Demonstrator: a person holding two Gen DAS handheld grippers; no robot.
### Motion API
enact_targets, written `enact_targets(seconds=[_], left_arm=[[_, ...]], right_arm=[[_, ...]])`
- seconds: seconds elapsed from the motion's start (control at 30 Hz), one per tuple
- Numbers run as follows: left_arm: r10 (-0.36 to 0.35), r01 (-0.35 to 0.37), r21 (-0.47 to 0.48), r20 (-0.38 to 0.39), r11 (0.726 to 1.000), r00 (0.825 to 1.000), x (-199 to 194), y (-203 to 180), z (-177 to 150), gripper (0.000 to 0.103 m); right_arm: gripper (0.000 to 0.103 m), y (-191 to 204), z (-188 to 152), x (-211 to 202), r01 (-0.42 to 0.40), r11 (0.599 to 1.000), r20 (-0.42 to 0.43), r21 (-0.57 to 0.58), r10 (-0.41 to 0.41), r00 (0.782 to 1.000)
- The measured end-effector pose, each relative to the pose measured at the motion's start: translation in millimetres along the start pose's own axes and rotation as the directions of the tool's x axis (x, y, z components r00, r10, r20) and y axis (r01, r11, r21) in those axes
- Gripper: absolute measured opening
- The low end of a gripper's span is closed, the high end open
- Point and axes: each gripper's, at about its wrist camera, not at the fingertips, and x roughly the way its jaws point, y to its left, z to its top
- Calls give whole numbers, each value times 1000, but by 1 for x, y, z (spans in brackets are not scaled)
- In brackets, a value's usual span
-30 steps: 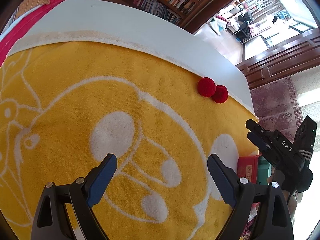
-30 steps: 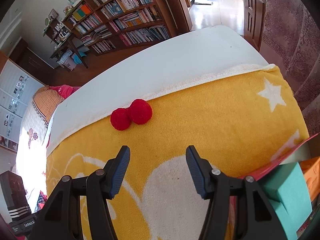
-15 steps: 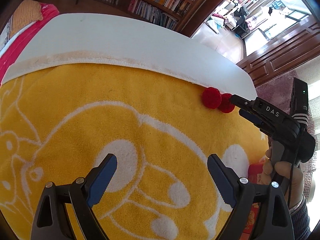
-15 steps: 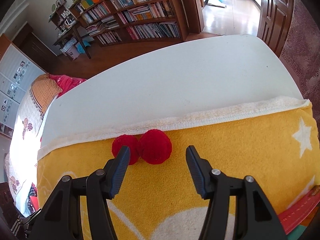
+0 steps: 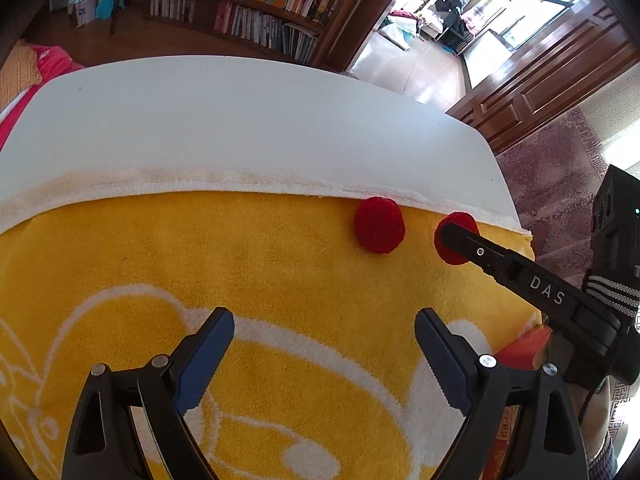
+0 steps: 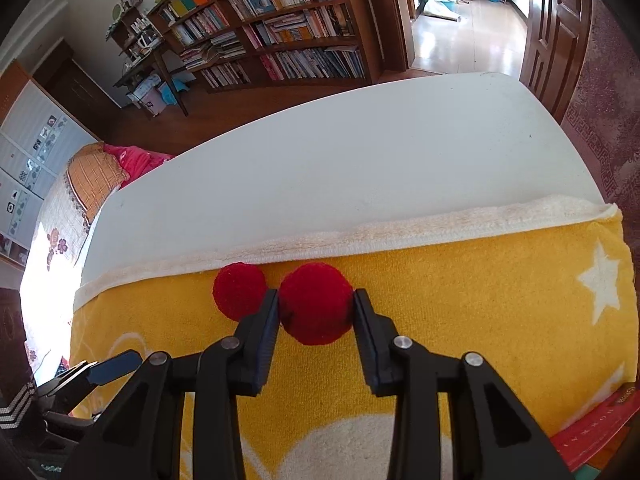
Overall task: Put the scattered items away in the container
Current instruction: 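Grasp one red pom-pom with right gripper while left grasps the other, then carry both red pom-poms over tin with both grippers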
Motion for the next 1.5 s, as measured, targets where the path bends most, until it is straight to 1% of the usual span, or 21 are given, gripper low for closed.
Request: enact_targets(seconds=[0.13,0.27,0.3,0.33,0.37,0.4,0.43,0.47,0.53,0.57,0.6,0.8,0.93,1.03,1.13,1.23,1.3,1.43,1.5], left_arm=[[-4,3,19,8,1000,1000,17,-18,18,93],[11,-11,25,6,1000,1000,36,-29,33,93],[21,-21,25,5,999,1000,40,-31,35,92],[27,-27,23,2,999,1000,45,-31,37,82],[29,-29,21,-9,999,1000,51,-31,38,75],[33,-33,17,-23,999,999,57,-30,39,63],[45,-45,30,6,999,999,57,-32,40,63],[50,-50,46,11,998,999,58,-34,40,62],[47,-48,57,18,997,999,59,-35,40,51],[33,-34,54,16,998,999,58,-34,40,47],[21,-21,50,13,999,1000,57,-34,40,39],[14,-16,65,29,998,999,38,-40,27,39],[4,-6,68,40,998,999,20,-51,19,39],[-14,11,77,42,997,999,8,-65,11,39],[-40,35,104,43,994,998,-8,-82,-4,39],[-80,75,136,32,988,996,-22,-103,-24,39],[-109,104,166,20,981,994,-28,-123,-37,39],[-170,169,235,-14,957,985,-40,-165,-65,39],[-194,195,269,-31,943,980,-42,-189,-80,39]], right_arm=[[40,-7,-5,-18,34,999,42,0,-34,999],[39,-14,-9,-29,51,999,64,12,-52,997],[39,-15,-10,-32,55,998,71,15,-56,996],[39,-16,-11,-35,57,998,78,18,-58,995],[39,-17,-11,-38,57,998,84,20,-58,995],[39,-16,-11,-41,54,998,89,23,-56,994],[40,-16,-12,-43,53,998,94,24,-55,994],[39,-17,-13,-46,53,998,100,24,-55,993],[40,-16,-14,-52,53,998,114,21,-55,992],[39,-15,-15,-55,51,999,121,21,-53,991],[40,-13,-15,-57,47,999,127,21,-49,991],[40,-9,-19,-75,21,999,158,28,-25,987],[40,-8,-25,-89,6,1000,176,24,-10,984],[40,-9,-33,-101,-4,1000,190,31,-2,982],[40,-19,-44,-120,-9,999,206,53,-2,979],[40,-38,-61,-145,0,997,229,81,-19,973],[40,-53,-74,-165,20,994,245,104,-45,968],[40,-88,-102,-198,75,982,249,174,-117,961],[40,-107,-116,-208,101,972,240,213,-152,959]])
